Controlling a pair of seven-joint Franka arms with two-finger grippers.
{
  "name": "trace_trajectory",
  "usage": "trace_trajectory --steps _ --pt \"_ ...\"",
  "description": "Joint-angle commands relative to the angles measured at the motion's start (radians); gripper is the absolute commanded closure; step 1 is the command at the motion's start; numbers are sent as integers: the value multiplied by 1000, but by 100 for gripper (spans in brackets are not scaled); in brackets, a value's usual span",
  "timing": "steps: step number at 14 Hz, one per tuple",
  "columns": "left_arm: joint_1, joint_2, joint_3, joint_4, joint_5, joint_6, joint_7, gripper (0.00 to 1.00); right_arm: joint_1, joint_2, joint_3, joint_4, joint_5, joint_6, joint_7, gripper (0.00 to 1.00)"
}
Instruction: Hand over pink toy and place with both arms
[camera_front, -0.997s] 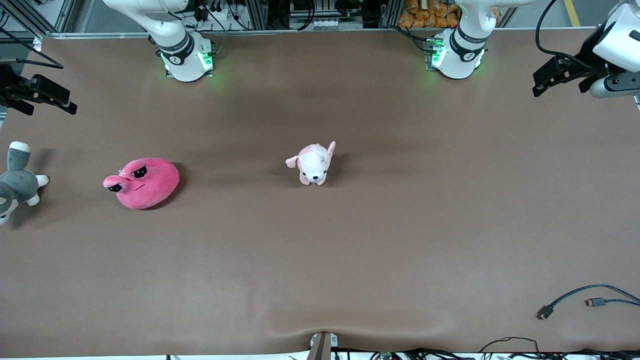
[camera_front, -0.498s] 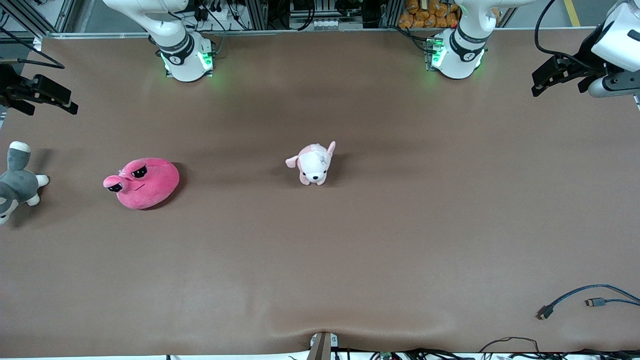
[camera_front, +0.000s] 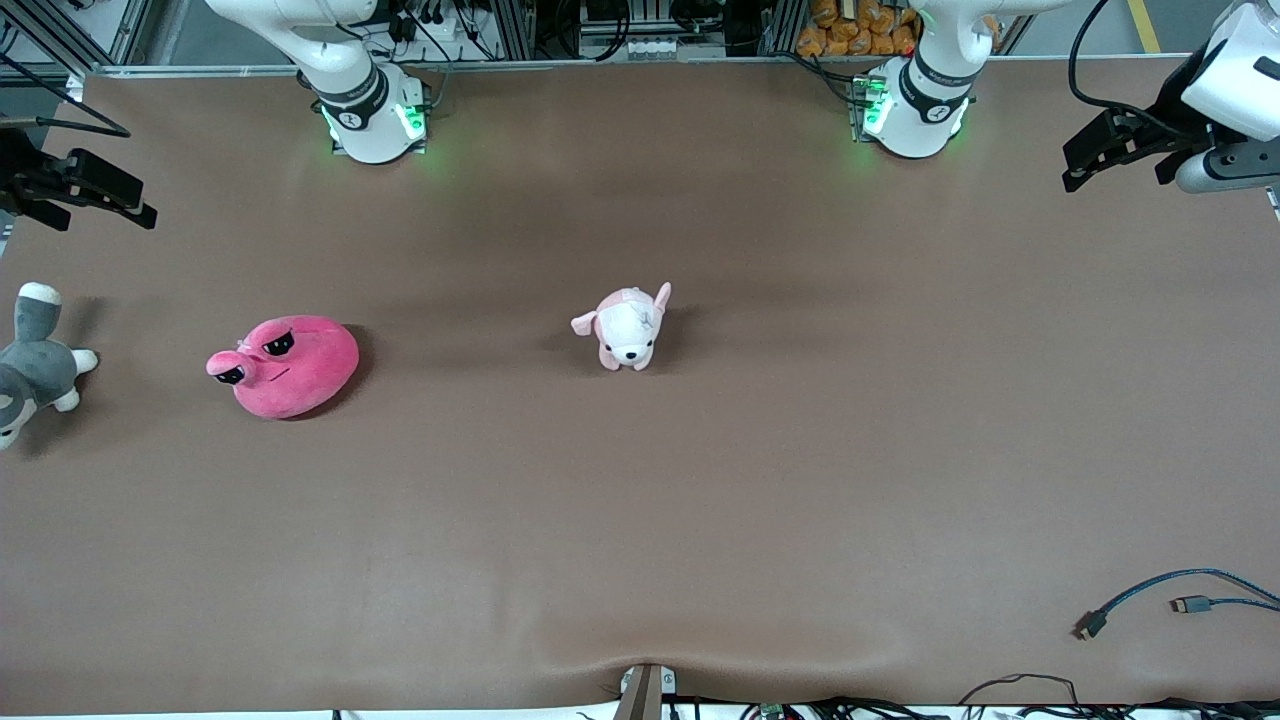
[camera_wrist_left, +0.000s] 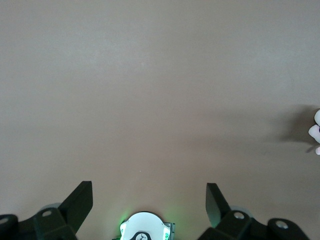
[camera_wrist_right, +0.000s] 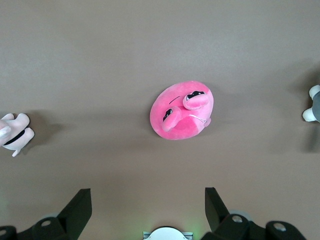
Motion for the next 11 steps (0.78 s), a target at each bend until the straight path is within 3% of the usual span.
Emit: trace_trajectory --steps 1,11 --pt "11 -14 -2 0 17 -8 -1 0 -5 -11 10 -7 -15 -3 14 0" --pt "9 8 -3 56 20 -40 27 0 -5 -11 10 -7 -15 -5 12 0"
